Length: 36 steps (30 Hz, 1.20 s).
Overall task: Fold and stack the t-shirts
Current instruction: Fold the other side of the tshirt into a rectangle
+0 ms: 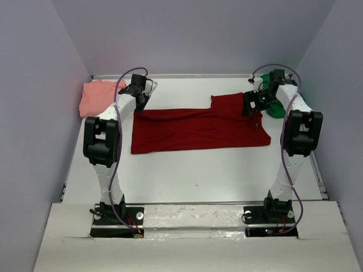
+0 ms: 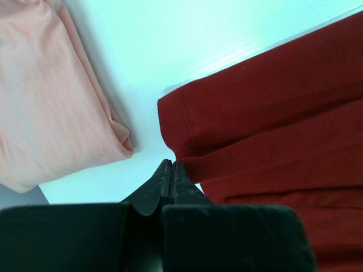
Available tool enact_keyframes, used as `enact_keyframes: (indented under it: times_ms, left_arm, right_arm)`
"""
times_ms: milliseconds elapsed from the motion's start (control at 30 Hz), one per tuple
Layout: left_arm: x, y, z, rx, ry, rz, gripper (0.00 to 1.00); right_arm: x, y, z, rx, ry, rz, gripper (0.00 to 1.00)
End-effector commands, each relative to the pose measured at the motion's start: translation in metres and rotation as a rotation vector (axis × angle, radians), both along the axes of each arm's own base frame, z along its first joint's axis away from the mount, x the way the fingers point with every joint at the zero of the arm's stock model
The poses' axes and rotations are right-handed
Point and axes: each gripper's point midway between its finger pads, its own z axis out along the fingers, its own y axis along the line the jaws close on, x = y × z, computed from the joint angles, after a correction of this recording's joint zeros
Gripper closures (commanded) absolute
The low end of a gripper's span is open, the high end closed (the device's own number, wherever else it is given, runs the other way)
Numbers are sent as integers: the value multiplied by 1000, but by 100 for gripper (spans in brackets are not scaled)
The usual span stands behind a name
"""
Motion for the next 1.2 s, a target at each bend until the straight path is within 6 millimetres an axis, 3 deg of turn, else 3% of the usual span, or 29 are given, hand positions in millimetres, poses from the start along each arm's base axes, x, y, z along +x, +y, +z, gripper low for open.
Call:
enact_keyframes:
  times_ms: [0, 267, 533, 933, 1167]
  left_arm:
    - [5, 7, 2, 66, -34, 26, 100]
    - [-2, -1, 8, 104, -49, 1, 100]
    - [-13, 5, 13, 124, -24, 8, 100]
    - [-52, -9, 0, 58, 147, -80, 100]
    - [-76, -7, -23, 71, 237, -95, 100]
  right_arm:
    - [9, 5, 15, 10, -64, 9, 5]
    - [10, 9, 17, 10, -69, 14, 5]
    - [12, 6, 30, -10, -98, 7, 5]
    - [0, -1, 42, -61, -124, 13, 4]
    - [-10, -1, 47, -69, -124, 19, 4]
